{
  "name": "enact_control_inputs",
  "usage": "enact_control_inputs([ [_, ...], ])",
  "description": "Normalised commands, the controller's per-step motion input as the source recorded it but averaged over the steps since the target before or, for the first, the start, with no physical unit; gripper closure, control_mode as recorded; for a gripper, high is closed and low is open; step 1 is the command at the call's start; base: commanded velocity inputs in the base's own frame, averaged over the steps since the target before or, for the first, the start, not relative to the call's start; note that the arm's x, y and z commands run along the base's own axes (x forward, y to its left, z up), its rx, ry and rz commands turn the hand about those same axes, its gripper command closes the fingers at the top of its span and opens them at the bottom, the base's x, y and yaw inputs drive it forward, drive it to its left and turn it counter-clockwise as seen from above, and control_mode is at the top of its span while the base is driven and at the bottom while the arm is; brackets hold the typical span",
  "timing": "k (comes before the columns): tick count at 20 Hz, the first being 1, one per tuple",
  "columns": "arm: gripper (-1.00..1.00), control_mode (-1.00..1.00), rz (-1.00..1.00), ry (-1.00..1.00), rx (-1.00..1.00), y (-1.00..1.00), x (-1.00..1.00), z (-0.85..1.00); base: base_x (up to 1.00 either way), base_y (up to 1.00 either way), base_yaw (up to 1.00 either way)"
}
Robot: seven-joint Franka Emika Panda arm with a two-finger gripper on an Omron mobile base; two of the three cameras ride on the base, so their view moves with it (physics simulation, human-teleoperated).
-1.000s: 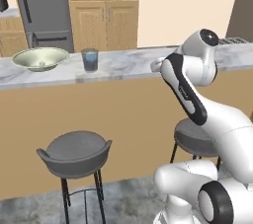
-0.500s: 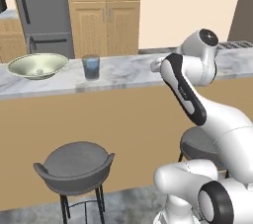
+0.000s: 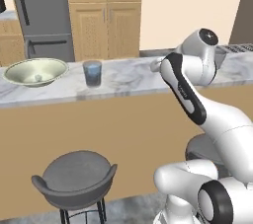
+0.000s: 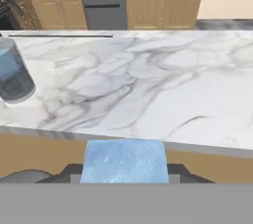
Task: There are four ice cubes in the ice bowl. Place two ice cubes in each glass of water.
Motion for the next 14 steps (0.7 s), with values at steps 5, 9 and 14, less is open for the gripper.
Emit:
enact_control_inputs([
  [5, 1.0, 1.0, 0.0, 0.0, 0.0, 0.0, 0.0, 0.0, 0.48, 0.0, 0.0],
  [9, 1.0, 1.0, 0.0, 0.0, 0.0, 0.0, 0.0, 0.0, 0.47, 0.0, 0.0],
  [14, 1.0, 1.0, 0.0, 0.0, 0.0, 0.0, 0.0, 0.0, 0.3, 0.0, 0.0],
])
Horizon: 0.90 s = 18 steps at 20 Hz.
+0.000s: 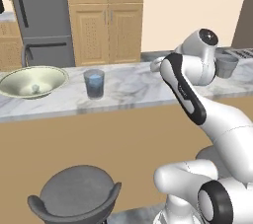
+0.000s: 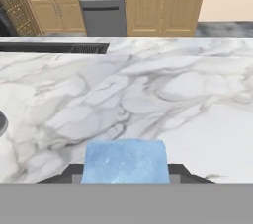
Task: There are four ice cubes in the ice bowl. Place two ice cubes in each glass of water.
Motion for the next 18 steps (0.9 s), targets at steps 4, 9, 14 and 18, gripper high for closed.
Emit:
enact_control_inputs([
  [4, 1.0, 1.0, 0.0, 0.0, 0.0, 0.0, 0.0, 0.0, 0.27, 0.0, 0.0],
  [9, 1.0, 1.0, 0.0, 0.0, 0.0, 0.0, 0.0, 0.0, 0.37, 0.0, 0.0],
  [14, 1.0, 1.0, 0.0, 0.0, 0.0, 0.0, 0.0, 0.0, 0.39, 0.0, 0.0],
  [18, 1.0, 1.0, 0.0, 0.0, 0.0, 0.0, 0.0, 0.0, 0.2, 0.0, 0.0],
])
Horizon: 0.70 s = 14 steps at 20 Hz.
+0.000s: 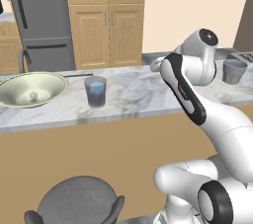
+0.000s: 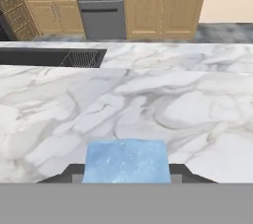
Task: There are four ice cubes in the ice bowl. Place two ice cubes in each glass of water.
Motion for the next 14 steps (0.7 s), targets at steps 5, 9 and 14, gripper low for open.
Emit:
enact_control_inputs([
  [5, 1.0, -1.0, 0.0, -0.02, 0.0, -0.06, -0.01, 0.06, 0.01, 0.0, 0.0],
  [9, 1.0, -1.0, -0.03, 0.0, 0.0, -0.5, -0.01, 0.01, 0.0, 0.0, 0.0],
  [14, 1.0, -1.0, -0.14, 0.0, 0.0, -0.71, -0.03, 0.0, 0.0, 0.0, 0.0],
])
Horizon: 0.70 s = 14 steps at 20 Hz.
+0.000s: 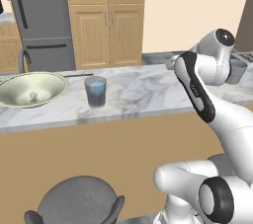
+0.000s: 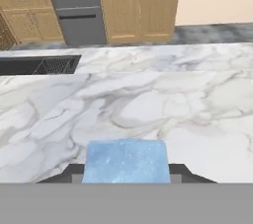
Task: There are four ice cubes in the ice bowl. Place two ice cubes in each glass of water.
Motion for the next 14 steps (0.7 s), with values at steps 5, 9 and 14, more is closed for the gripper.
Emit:
enact_control_inputs([
  [5, 1.0, -1.0, -0.18, 0.0, -0.01, -0.61, -0.01, 0.02, 0.0, 0.0, 0.0],
  [9, 1.0, -1.0, -0.22, 0.06, -0.07, -0.47, -0.01, 0.08, 0.0, 0.0, 0.0],
  [14, 1.0, -1.0, -0.23, 0.01, -0.05, -0.39, 0.0, 0.2, 0.0, 0.0, 0.0],
])
